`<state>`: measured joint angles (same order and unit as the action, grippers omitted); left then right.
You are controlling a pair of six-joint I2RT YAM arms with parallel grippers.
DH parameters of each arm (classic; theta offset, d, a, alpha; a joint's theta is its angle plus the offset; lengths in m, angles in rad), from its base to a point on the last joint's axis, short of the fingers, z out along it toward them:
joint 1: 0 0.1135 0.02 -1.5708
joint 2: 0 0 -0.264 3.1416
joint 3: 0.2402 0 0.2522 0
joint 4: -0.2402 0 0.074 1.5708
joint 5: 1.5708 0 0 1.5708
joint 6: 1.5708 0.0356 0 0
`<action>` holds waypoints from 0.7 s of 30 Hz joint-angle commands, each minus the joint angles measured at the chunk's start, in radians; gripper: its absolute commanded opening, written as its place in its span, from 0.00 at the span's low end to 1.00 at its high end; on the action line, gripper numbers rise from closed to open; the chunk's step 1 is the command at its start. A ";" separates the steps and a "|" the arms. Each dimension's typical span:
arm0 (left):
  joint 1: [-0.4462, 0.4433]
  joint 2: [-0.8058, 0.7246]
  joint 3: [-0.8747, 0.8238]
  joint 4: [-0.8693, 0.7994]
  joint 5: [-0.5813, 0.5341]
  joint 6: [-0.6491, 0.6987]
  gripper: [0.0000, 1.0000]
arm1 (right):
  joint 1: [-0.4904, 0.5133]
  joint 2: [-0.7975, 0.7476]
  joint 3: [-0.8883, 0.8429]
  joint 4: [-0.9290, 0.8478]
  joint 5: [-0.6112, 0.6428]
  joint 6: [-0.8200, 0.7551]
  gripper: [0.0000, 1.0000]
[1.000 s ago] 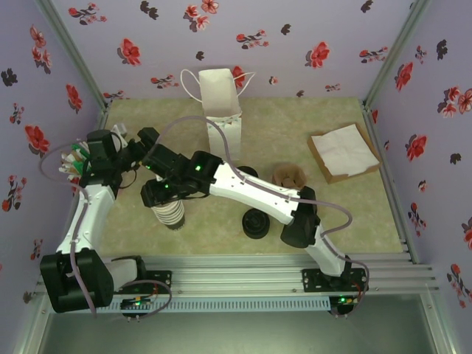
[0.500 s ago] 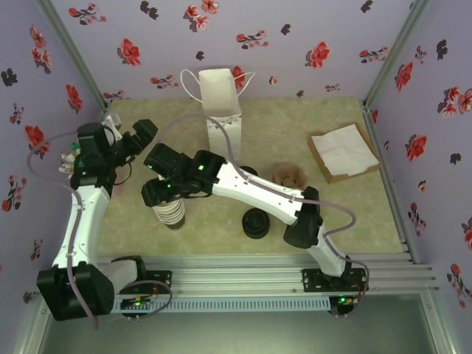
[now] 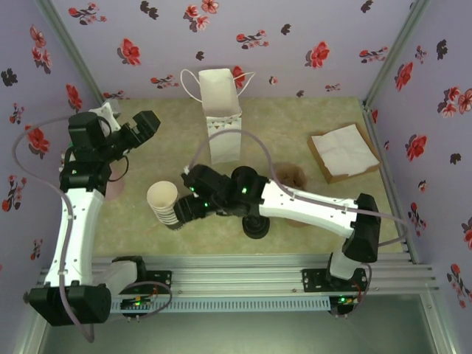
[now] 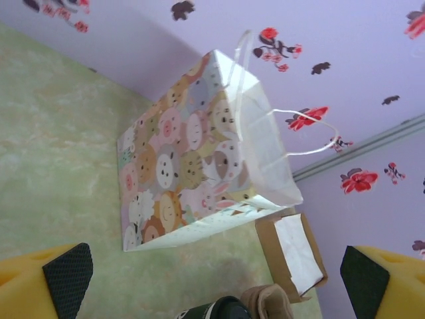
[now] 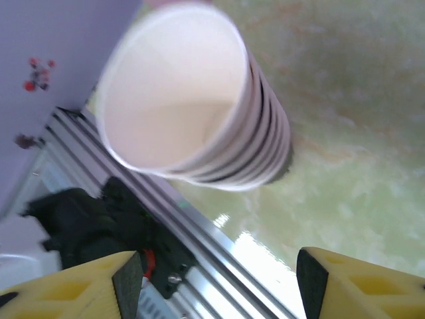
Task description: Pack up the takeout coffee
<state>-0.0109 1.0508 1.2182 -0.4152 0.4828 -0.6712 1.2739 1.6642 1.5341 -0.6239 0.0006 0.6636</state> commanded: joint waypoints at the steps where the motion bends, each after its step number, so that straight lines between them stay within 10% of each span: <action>1: -0.024 -0.054 0.081 -0.086 -0.040 0.071 0.99 | 0.060 -0.004 -0.141 0.186 0.112 -0.028 0.63; 9: -0.032 -0.100 0.116 -0.125 -0.062 0.080 0.99 | 0.200 0.218 -0.212 0.377 0.416 -0.045 0.67; 21: -0.032 -0.105 0.113 -0.130 -0.059 0.086 0.99 | 0.204 0.384 -0.280 0.618 0.542 -0.020 0.74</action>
<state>-0.0376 0.9516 1.3148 -0.5453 0.4290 -0.6128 1.4853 2.0235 1.2568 -0.0895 0.4618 0.6376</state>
